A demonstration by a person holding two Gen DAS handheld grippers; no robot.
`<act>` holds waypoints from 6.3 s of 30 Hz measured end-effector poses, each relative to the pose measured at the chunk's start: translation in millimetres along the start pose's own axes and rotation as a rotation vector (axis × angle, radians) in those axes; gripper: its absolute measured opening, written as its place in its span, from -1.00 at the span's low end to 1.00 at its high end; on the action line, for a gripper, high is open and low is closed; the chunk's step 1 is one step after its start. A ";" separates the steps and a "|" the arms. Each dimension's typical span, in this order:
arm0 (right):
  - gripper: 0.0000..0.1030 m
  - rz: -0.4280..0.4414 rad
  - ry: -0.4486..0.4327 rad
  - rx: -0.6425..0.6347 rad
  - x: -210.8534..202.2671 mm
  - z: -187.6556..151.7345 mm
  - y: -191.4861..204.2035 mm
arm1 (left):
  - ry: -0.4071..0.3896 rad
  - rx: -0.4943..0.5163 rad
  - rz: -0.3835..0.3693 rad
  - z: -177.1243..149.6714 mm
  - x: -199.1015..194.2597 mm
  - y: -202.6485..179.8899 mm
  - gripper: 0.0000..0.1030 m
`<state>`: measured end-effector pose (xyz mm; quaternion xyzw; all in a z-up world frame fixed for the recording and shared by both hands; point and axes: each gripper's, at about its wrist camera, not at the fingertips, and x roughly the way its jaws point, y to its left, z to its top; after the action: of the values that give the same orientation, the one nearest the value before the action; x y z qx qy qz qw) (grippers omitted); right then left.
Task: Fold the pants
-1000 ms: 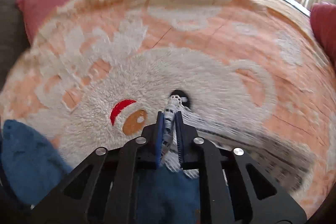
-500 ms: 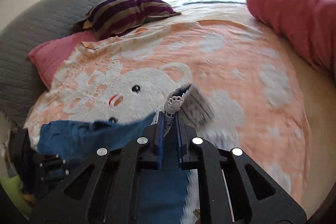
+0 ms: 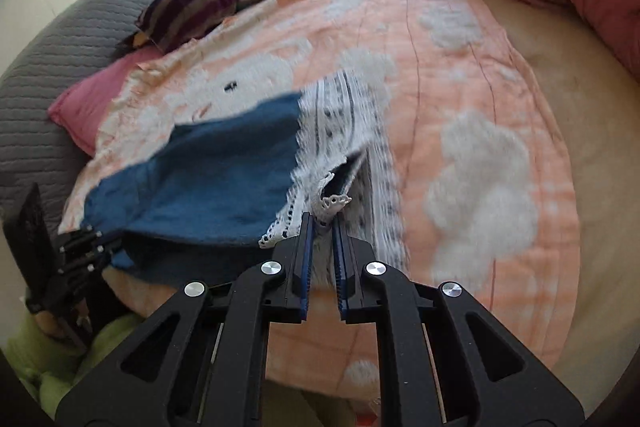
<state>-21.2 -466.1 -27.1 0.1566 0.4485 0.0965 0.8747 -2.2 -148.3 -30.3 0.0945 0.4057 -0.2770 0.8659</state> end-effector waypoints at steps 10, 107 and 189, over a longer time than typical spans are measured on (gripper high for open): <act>-1.00 -0.092 0.018 0.053 -8.8 -13.9 -26.5 | 0.037 0.039 -0.016 -8.4 6.5 -11.3 -0.96; 0.27 -0.013 0.089 -0.332 92.8 30.3 40.4 | 0.070 -0.335 -0.033 104.8 117.9 137.4 -0.85; 0.56 -0.140 -0.011 -0.368 34.4 -3.5 53.9 | 0.041 -0.389 0.343 -17.4 -9.8 89.9 0.26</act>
<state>-5.7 -404.5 -35.6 -0.0369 0.4286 0.1147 0.8954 31.5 -63.1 -39.8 -0.0005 0.4469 -0.0410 0.8937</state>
